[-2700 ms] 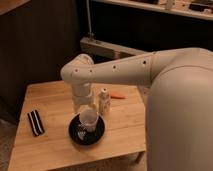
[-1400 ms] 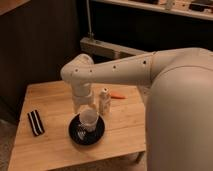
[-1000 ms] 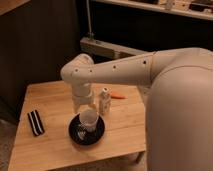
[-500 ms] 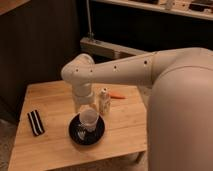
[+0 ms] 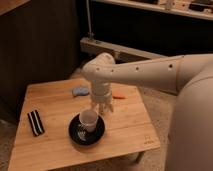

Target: Knock the bottle over

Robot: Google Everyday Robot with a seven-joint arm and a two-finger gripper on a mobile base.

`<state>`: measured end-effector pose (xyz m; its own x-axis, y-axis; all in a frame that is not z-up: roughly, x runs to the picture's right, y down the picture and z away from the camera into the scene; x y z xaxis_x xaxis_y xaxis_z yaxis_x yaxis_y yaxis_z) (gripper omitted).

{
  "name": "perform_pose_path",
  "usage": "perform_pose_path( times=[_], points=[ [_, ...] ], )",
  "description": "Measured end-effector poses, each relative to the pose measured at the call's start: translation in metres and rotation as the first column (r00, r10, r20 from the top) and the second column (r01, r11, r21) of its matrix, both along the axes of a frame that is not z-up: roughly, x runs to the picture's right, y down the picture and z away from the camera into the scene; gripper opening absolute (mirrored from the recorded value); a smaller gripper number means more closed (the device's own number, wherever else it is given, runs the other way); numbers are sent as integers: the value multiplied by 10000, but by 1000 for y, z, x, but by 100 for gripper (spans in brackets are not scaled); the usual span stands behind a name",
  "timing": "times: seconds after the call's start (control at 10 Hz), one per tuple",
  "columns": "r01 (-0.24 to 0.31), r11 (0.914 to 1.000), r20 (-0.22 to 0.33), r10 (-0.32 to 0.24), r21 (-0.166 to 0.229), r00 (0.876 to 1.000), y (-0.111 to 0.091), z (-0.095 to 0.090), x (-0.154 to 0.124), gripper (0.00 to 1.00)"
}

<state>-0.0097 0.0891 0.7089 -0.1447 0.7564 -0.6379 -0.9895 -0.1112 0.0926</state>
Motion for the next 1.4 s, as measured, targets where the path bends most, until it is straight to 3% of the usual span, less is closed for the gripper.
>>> perform_pose_path(
  times=[0.4, 0.6, 0.8, 1.3, 1.4],
  points=[
    [-926, 9957, -779, 922, -11, 9927, -8, 16, 50, 65],
    [-1237, 9923, -1127, 1222, -68, 9861, -15, 33, 76, 65],
    [-1468, 9892, -1342, 1448, -49, 9803, -18, 43, 96, 59],
    [-1269, 9916, -1793, 1292, 244, 9753, -37, 69, 121, 7],
    [-1156, 9930, -1888, 1182, 248, 9749, -38, 71, 120, 1]
  ],
)
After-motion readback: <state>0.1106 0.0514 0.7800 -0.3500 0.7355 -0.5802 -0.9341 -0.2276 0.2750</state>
